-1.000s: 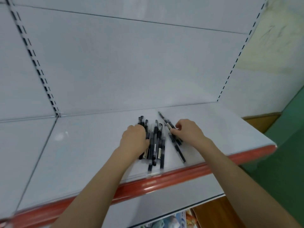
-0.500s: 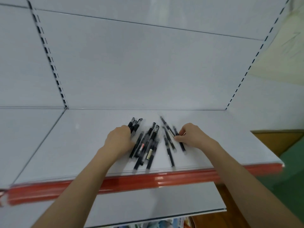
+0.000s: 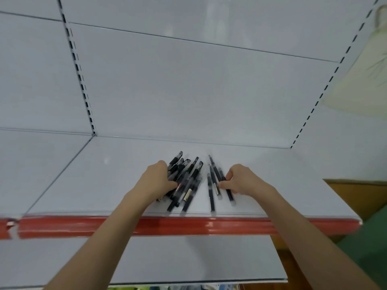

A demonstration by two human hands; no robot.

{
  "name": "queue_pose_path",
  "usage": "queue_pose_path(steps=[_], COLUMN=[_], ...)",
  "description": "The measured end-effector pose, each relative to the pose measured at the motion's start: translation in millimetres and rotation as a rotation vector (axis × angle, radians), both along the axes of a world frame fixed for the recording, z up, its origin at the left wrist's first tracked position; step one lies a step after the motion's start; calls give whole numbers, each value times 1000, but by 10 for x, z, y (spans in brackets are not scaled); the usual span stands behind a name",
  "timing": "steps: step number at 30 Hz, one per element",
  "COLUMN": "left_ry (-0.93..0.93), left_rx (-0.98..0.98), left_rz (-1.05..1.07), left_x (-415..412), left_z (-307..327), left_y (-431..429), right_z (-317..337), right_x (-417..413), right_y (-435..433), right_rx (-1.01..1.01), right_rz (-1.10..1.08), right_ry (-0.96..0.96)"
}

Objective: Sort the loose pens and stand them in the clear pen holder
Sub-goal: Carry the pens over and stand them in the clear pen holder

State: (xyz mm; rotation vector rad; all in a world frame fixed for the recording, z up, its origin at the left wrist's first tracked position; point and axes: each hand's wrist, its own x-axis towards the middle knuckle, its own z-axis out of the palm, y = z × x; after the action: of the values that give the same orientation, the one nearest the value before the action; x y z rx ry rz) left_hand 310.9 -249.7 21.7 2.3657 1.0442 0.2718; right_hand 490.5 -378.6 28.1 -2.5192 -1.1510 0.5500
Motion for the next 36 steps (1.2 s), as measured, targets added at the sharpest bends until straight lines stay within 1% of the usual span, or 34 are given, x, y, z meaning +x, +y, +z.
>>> queue_pose_path(steps=[3, 7, 10, 13, 15, 19, 22, 26, 30, 36], left_ry=[33, 38, -30, -131, -242, -651, -888, -1021, -1108, -1179], left_rx=[6, -11, -69, -95, -139, -498, -676, -775, -747, -659], left_rz=[11, 17, 38, 99, 146, 188, 218, 257, 330, 451], left_x=[15, 14, -18, -45, -71, -244, -493, -955, -1532, -2694], left_z=[-7, -10, -29, -77, -83, 19, 133, 243, 261, 208], left_y=[-13, -23, -27, -34, -48, -167, -292, -405, -432, -271], right_z=[16, 53, 87, 187, 272, 448, 550, 614, 637, 526], right_x=[-10, -8, 17, 23, -4, -165, -437, -964, -1620, -2930], right_y=[-42, -123, -216, -272, -291, -236, -105, 154, 483, 1075], right_rx=[9, 51, 132, 295, 447, 724, 845, 825, 769, 661], right_rz=[-2, -31, -51, -63, -85, -99, -43, 94, 254, 453], right_ry=[17, 85, 93, 91, 156, 380, 595, 781, 920, 957])
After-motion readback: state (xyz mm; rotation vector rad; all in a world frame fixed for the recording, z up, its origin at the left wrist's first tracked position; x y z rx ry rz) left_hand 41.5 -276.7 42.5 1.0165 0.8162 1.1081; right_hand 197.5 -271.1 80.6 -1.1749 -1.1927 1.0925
